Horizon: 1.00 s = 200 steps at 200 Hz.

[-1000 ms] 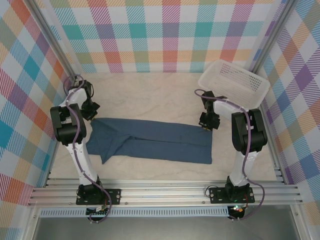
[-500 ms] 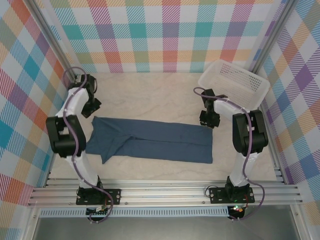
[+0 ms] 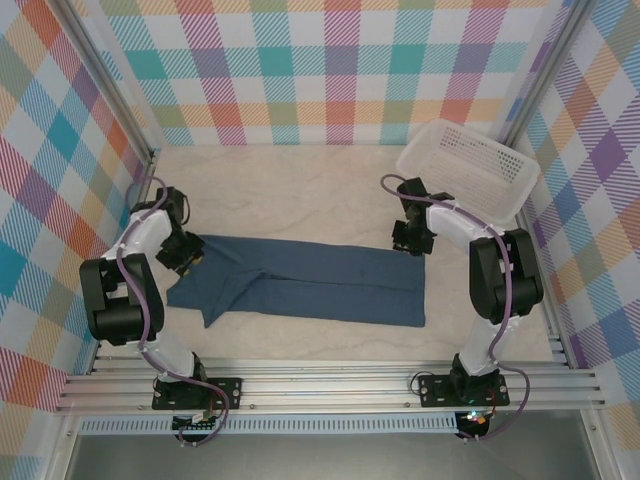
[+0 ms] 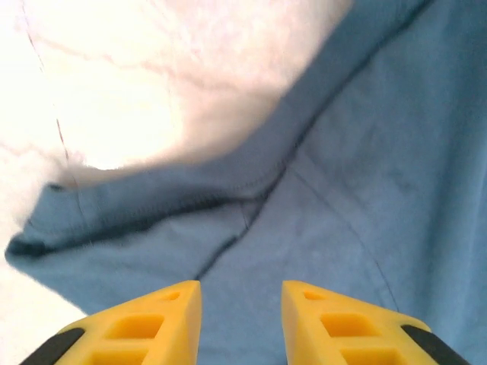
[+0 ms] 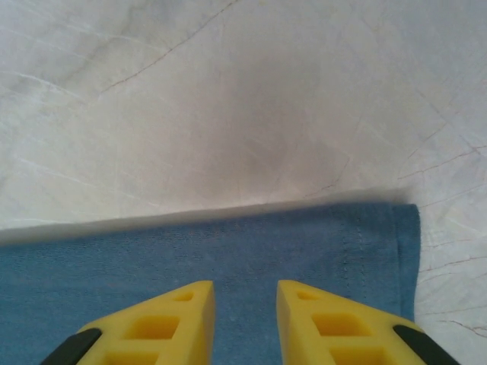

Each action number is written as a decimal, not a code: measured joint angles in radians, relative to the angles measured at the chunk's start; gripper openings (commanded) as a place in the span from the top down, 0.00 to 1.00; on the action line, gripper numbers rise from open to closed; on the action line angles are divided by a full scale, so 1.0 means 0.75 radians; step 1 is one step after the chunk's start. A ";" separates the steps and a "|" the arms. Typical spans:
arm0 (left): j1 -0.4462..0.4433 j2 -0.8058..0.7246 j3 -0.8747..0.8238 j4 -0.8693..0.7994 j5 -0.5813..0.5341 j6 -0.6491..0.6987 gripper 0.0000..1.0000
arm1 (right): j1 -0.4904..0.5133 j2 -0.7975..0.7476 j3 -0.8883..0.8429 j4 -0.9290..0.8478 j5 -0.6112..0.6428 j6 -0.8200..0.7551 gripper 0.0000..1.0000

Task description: Fold and stack the t-shirts

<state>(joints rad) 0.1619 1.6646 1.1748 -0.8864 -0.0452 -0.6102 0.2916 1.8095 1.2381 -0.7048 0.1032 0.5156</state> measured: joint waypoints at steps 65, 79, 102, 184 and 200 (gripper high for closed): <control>0.007 0.070 -0.062 0.156 0.015 0.115 0.69 | -0.014 0.036 -0.001 -0.001 -0.013 -0.001 0.71; 0.007 0.044 -0.118 0.165 0.015 0.111 0.69 | -0.014 0.047 -0.001 -0.002 -0.014 -0.001 0.70; 0.006 -0.020 -0.195 0.171 0.013 0.103 0.71 | -0.014 0.075 0.000 -0.002 -0.015 0.000 0.70; 0.005 -0.053 -0.271 0.286 0.015 0.102 0.75 | -0.016 0.114 0.012 -0.006 -0.032 0.000 0.70; 0.003 -0.036 -0.271 0.305 0.016 0.102 0.76 | -0.018 0.115 0.012 -0.006 -0.034 0.000 0.70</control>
<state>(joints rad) 0.1642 1.6379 0.9714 -0.6579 -0.0330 -0.5335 0.2779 1.8957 1.2472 -0.7090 0.0776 0.5156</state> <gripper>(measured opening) 0.246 0.298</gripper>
